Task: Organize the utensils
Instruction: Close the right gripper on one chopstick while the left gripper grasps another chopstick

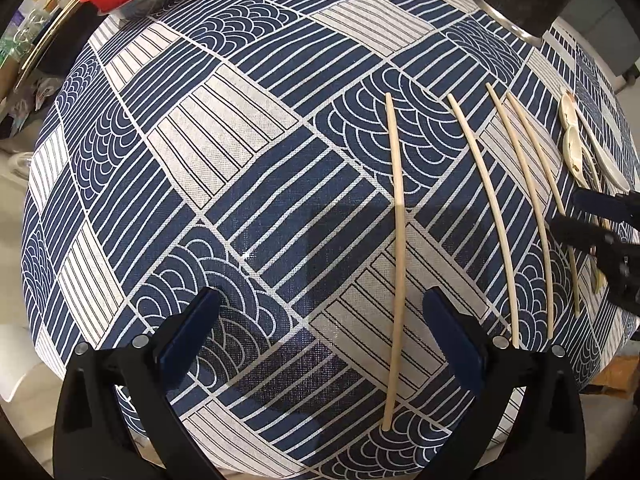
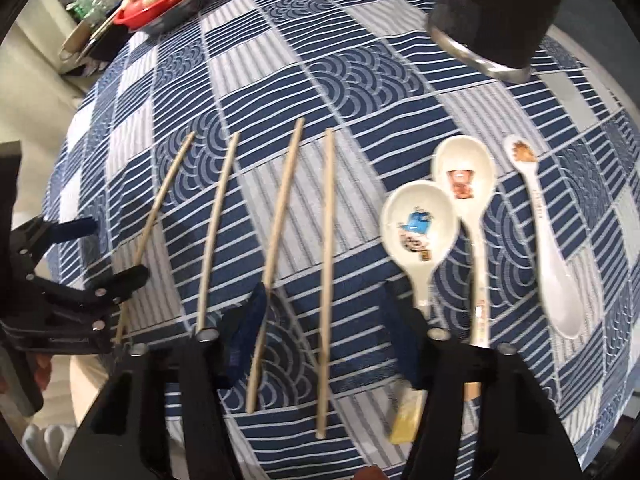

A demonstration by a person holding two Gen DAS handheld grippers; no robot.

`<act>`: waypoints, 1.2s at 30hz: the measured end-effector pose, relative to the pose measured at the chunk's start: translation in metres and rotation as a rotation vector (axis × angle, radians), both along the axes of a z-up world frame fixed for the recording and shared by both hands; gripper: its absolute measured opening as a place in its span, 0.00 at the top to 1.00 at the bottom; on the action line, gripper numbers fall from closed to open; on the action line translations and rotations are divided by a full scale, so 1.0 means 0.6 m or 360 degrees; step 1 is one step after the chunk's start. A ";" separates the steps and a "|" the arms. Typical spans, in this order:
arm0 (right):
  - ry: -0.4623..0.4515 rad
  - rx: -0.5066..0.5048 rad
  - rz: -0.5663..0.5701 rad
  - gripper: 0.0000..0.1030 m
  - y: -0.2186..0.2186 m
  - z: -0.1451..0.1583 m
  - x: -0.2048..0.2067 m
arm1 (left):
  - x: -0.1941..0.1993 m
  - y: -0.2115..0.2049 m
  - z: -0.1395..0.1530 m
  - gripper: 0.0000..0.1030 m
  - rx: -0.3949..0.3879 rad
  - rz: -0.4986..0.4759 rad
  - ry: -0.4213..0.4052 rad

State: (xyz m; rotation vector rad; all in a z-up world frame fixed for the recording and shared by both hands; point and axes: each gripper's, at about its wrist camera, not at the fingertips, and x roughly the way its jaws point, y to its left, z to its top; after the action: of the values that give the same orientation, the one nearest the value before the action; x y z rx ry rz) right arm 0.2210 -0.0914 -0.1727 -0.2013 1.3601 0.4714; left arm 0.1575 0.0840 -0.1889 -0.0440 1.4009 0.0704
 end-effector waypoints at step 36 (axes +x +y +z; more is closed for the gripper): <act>-0.0211 0.0011 0.0092 0.95 -0.055 0.081 -0.054 | -0.076 0.035 0.066 0.95 0.0002 0.0031 -0.0125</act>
State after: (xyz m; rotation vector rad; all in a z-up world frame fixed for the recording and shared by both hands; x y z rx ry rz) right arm 0.1887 -0.1247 -0.1240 -0.2622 1.2256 0.5021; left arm 0.1120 0.1051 -0.1491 -0.0586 1.3221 0.0847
